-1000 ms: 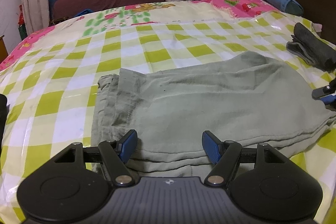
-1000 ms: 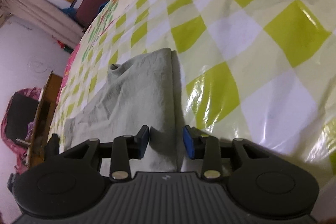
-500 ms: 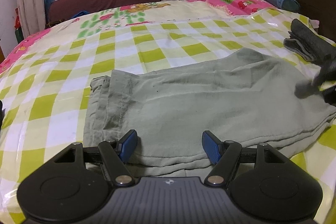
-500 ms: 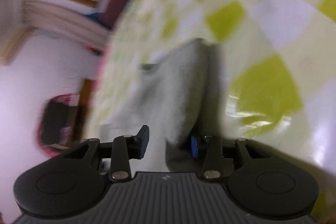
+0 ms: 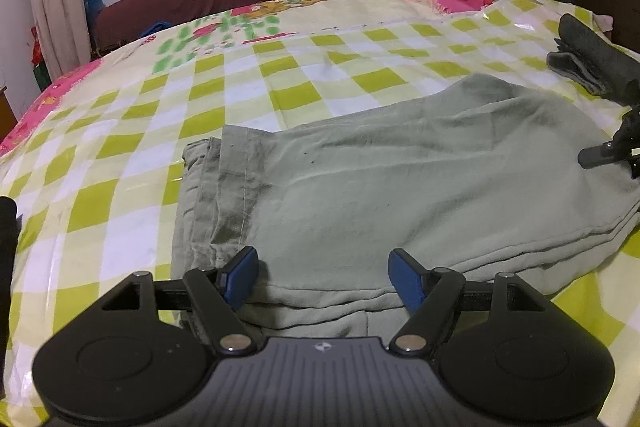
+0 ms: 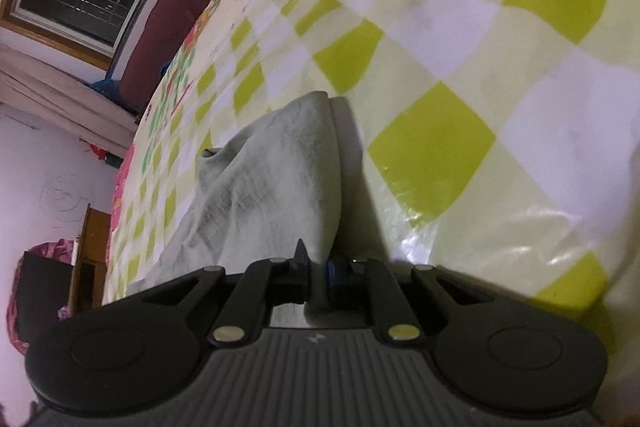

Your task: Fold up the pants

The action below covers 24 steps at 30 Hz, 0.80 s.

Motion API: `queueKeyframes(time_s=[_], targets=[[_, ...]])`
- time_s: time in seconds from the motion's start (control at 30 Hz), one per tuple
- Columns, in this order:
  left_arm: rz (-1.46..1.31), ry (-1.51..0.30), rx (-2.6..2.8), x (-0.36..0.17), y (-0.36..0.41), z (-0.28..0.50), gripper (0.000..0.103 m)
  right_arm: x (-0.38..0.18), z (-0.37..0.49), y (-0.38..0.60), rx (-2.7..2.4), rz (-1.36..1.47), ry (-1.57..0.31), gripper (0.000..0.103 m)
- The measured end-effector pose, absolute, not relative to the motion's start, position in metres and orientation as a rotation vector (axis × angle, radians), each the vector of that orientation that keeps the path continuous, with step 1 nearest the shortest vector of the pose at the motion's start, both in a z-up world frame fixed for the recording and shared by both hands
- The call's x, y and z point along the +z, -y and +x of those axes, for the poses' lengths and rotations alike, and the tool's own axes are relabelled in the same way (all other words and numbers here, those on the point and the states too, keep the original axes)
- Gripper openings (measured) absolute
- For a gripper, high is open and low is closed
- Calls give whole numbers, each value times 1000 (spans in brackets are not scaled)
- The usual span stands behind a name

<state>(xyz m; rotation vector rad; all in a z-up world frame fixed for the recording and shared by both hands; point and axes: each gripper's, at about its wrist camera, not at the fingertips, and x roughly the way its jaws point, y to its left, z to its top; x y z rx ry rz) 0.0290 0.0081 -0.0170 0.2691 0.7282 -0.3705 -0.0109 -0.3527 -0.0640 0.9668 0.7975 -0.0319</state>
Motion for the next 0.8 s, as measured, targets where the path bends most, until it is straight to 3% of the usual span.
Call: queueKeyframes(time_s=[0.27,0.8], targets=[[268,-736,-371,-17,-9,31,86,-65,-11,351,-50,965,-800,8],[259,-742,-379,-15,-13,31,86,-11,-5,310,-68,818,-781,8]])
